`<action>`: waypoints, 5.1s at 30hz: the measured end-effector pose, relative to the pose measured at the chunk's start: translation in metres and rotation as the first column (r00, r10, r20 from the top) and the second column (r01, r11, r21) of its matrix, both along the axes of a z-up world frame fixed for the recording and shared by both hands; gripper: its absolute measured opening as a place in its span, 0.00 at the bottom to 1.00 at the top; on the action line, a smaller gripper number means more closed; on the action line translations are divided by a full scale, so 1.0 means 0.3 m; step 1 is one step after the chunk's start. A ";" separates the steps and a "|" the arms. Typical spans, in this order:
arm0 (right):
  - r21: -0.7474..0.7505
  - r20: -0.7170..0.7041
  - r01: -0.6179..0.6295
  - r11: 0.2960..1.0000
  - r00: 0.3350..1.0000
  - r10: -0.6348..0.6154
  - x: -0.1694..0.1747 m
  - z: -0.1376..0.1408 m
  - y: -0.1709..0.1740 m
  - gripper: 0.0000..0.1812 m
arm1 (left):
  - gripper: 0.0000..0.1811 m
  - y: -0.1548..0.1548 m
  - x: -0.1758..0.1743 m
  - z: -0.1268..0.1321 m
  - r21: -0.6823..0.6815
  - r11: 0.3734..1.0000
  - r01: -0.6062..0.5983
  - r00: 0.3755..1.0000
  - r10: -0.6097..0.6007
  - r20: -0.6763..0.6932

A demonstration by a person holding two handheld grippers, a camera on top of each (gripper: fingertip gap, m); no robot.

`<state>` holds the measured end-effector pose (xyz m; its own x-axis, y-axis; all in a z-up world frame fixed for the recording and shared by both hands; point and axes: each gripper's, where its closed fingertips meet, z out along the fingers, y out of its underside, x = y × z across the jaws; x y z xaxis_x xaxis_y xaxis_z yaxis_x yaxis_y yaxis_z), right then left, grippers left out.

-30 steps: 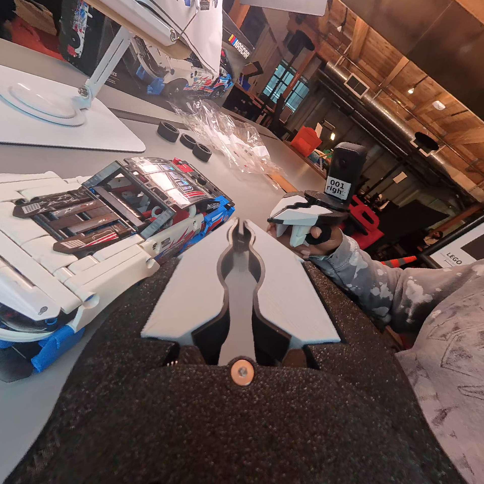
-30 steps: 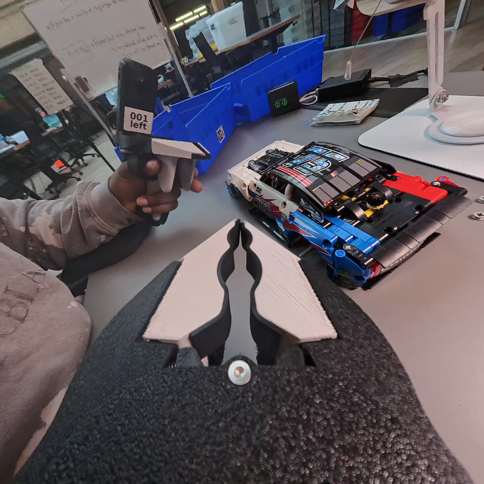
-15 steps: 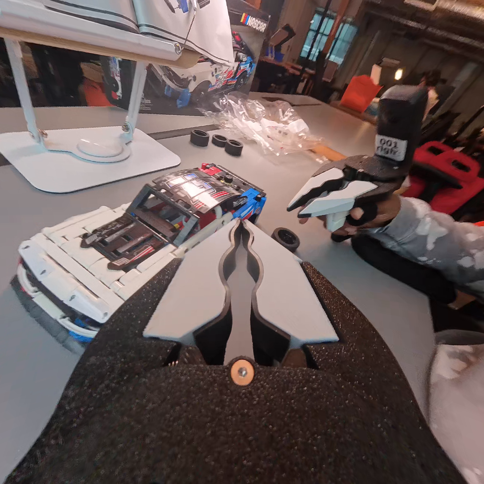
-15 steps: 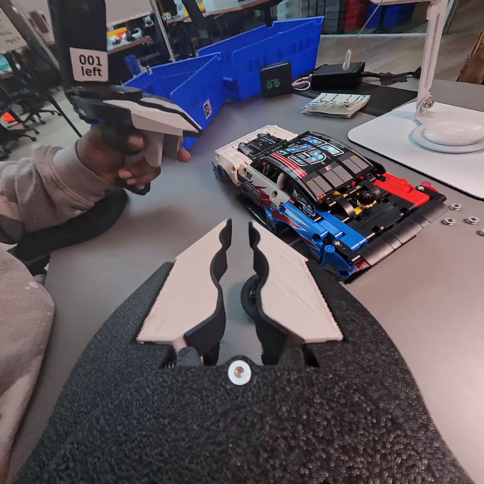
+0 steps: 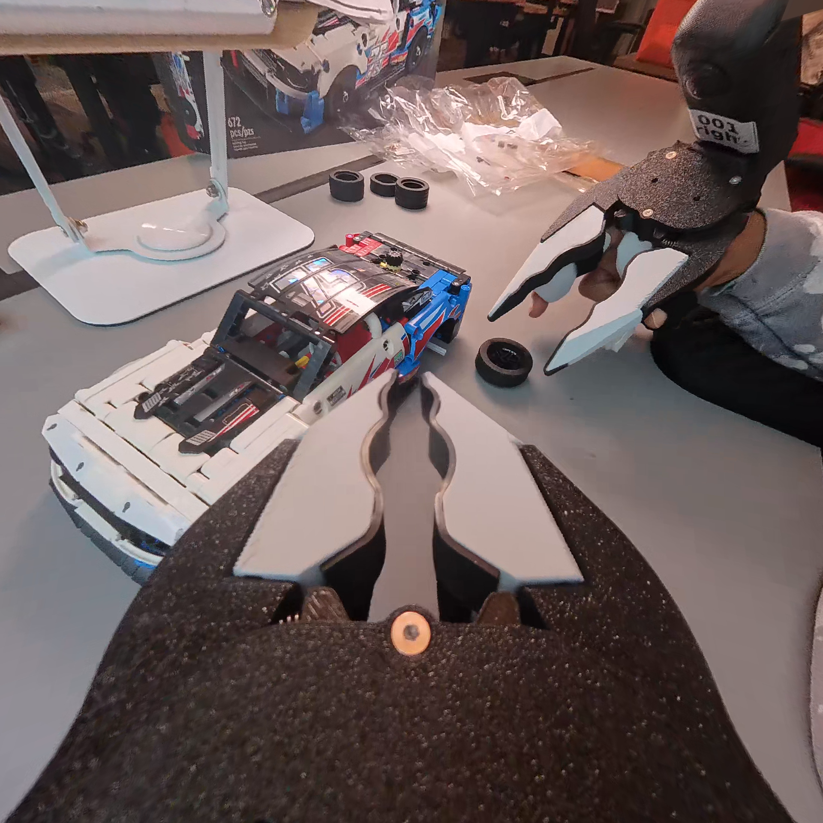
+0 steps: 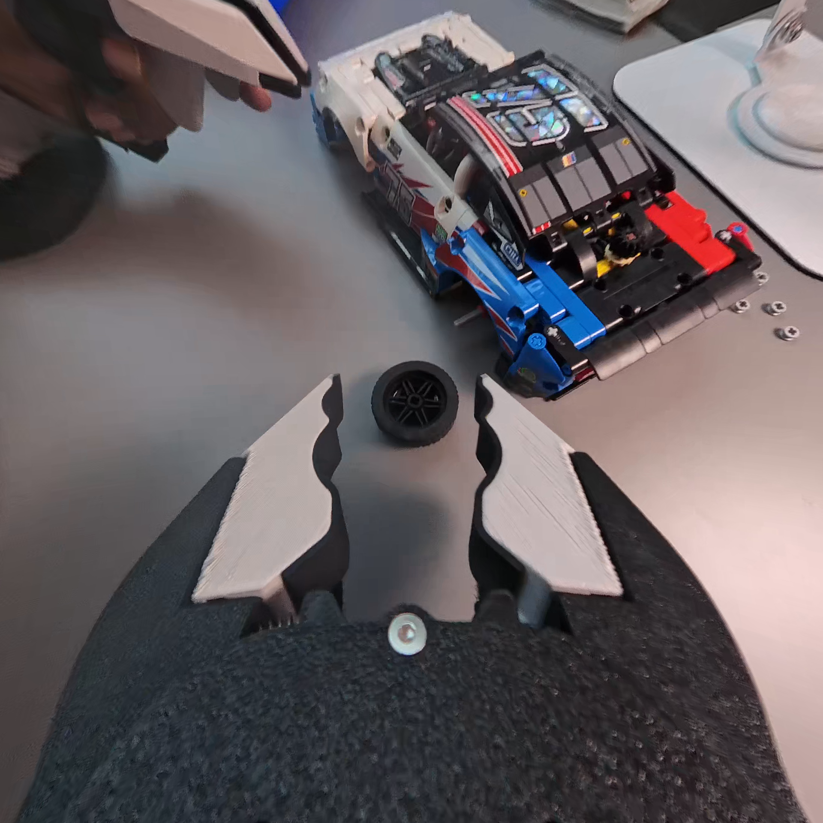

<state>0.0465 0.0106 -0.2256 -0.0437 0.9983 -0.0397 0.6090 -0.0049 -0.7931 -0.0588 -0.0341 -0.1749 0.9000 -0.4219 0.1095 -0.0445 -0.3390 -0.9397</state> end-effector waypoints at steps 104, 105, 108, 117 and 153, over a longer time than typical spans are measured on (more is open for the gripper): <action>0.192 -0.380 -0.102 0.976 0.909 0.169 -0.140 0.196 -0.250 0.11 | 0.00 -0.026 0.181 0.025 0.074 0.995 0.071 0.996 -0.075 0.052; 0.198 -0.366 -0.092 0.976 0.917 0.161 -0.144 0.187 -0.246 0.11 | 0.00 -0.023 0.178 0.020 0.063 0.996 0.064 0.997 -0.067 0.048; 0.164 -0.348 -0.070 0.984 0.929 0.124 -0.154 0.171 -0.238 0.11 | 0.00 -0.017 0.168 -0.001 0.019 0.999 0.051 0.995 -0.052 0.082; 0.037 -0.393 -0.034 0.999 0.919 0.046 -0.160 0.198 -0.217 0.00 | 0.00 -0.012 0.169 -0.045 -0.120 0.987 0.109 0.933 -0.060 0.354; 0.307 -0.314 -0.041 0.951 0.939 0.142 -0.145 0.155 -0.215 0.05 | 0.10 -0.052 0.219 0.005 -0.096 0.944 0.315 0.788 -0.203 0.582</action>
<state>0.0029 -0.0538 -0.1792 -0.0953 0.9538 0.2849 0.3006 0.3004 -0.9052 0.0069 -0.0496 -0.1734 0.5181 -0.5528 0.6527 0.3561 -0.5544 -0.7522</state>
